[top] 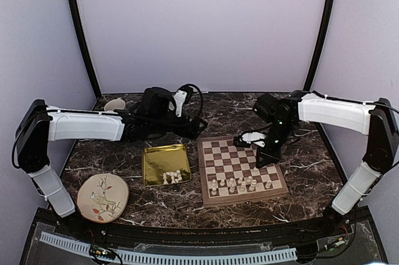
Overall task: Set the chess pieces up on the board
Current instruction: Place the pawn at f2.
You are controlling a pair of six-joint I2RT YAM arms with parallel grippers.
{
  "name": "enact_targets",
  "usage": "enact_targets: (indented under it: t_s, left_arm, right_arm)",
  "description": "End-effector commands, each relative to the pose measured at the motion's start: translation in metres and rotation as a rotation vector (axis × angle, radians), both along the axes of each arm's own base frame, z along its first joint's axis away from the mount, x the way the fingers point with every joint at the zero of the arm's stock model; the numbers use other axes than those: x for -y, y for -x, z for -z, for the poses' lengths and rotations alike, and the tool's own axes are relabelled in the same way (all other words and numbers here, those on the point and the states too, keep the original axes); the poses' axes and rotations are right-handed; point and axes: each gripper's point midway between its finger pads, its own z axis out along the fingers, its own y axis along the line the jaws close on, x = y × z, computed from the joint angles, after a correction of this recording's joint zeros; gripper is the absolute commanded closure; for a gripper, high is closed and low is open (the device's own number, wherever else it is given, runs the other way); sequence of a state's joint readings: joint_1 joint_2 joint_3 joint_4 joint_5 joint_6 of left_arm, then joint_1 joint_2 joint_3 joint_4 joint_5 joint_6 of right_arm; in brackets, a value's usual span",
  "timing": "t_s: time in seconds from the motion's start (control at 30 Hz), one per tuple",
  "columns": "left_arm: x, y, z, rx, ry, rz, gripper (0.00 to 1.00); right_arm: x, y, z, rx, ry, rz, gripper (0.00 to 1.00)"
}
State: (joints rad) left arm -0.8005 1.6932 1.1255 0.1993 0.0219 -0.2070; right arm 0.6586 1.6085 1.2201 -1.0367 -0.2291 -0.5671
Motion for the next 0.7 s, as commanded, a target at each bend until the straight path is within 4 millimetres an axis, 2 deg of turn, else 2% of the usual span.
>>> enact_targets:
  t_s: [0.0, 0.1, 0.13, 0.23, 0.3, 0.53, 0.67]
  left_arm:
    - [-0.033, -0.034, -0.006, -0.133, 0.017, -0.221, 0.01]
    - [-0.027, -0.041, 0.004, -0.165, -0.048, -0.157, 0.01]
    - [-0.026, -0.041, 0.001, -0.151, -0.026, -0.156, 0.01]
    - [-0.017, -0.021, -0.022, -0.079, 0.134, -0.043, 0.01]
    - [-0.023, -0.016, -0.03, -0.04, 0.215, -0.061, 0.01]
    - [-0.013, -0.011, -0.027, -0.064, 0.191, 0.015, 0.1]
    - [-0.012, -0.008, -0.025, -0.07, 0.202, 0.022, 0.11]
  right_arm:
    - [0.007, 0.01, 0.015, -0.016, 0.084, -0.025, 0.95]
    - [0.007, 0.017, 0.019, -0.023, 0.11, -0.045, 0.95]
    - [0.007, 0.018, 0.021, -0.023, 0.118, -0.05, 0.94]
    - [0.007, 0.021, 0.025, -0.028, 0.126, -0.054, 0.94]
    - [0.006, 0.022, 0.026, -0.029, 0.123, -0.055, 0.94]
    - [0.006, 0.021, 0.034, -0.03, 0.136, -0.055, 0.94]
    - [0.004, 0.019, 0.037, -0.029, 0.133, -0.055, 0.94]
